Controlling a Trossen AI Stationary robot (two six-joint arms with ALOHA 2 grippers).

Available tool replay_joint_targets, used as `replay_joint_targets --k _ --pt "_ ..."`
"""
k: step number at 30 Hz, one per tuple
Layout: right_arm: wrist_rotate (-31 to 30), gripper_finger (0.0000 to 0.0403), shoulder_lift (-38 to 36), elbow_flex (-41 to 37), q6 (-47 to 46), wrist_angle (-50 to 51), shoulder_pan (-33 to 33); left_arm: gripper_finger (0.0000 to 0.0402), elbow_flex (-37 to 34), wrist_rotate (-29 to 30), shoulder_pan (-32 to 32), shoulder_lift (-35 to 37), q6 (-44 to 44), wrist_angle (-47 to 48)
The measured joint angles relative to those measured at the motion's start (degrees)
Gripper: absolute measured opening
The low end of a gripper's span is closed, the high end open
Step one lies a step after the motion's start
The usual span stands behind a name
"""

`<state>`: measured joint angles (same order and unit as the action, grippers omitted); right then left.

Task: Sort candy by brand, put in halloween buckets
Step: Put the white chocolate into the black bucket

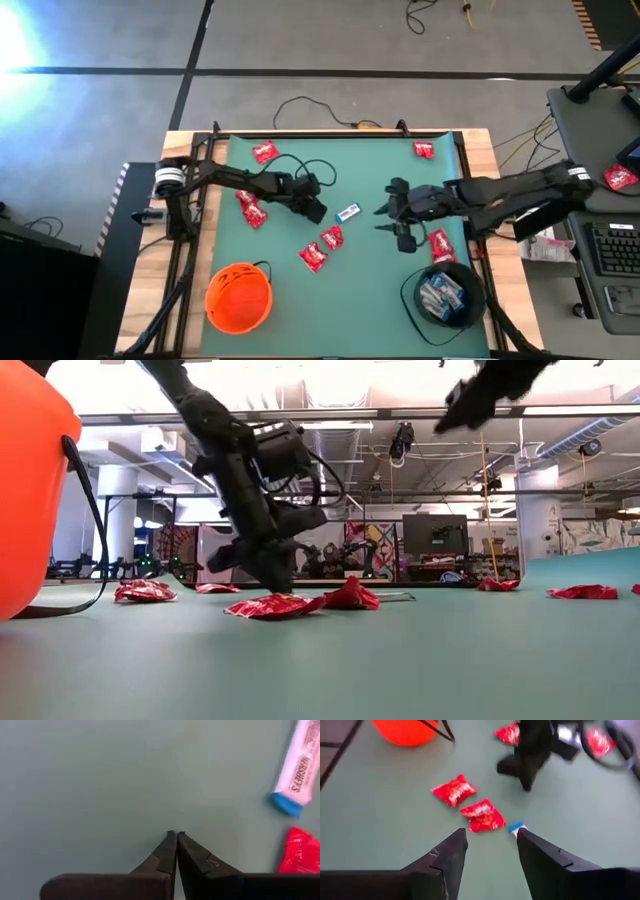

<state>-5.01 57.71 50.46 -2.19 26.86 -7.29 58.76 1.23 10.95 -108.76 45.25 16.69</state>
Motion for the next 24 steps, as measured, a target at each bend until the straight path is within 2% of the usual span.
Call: replay_joint_targets --k 4,7,12,18,21,24 --pt "2.57 0.0155 3.59 -4.05 -1.63 -2.01 3.89 0.0000 -3.78 0.70 -1.12 2.14 -0.22 -0.66" --pt "3.64 0.0145 7.05 -5.01 2.02 -2.88 4.54 0.0000 -6.66 0.76 -1.69 4.64 -1.31 0.00" --pt "6.21 0.0141 13.60 -4.95 3.31 -11.58 6.20 0.0000 -12.15 -0.31 -1.77 9.67 -2.58 0.49" --pt "11.50 0.0177 21.75 -4.86 3.69 -23.18 10.97 0.0000 -18.90 -0.66 -1.79 17.91 -3.67 4.60" --pt "13.40 0.0203 26.04 -4.86 6.57 -28.06 13.47 0.0000 -22.38 -0.65 -1.63 22.08 -4.15 5.30" --pt "18.73 0.0227 30.73 -4.68 11.37 -32.89 16.42 0.0000 -24.82 -0.65 -1.56 25.32 -1.79 5.59"
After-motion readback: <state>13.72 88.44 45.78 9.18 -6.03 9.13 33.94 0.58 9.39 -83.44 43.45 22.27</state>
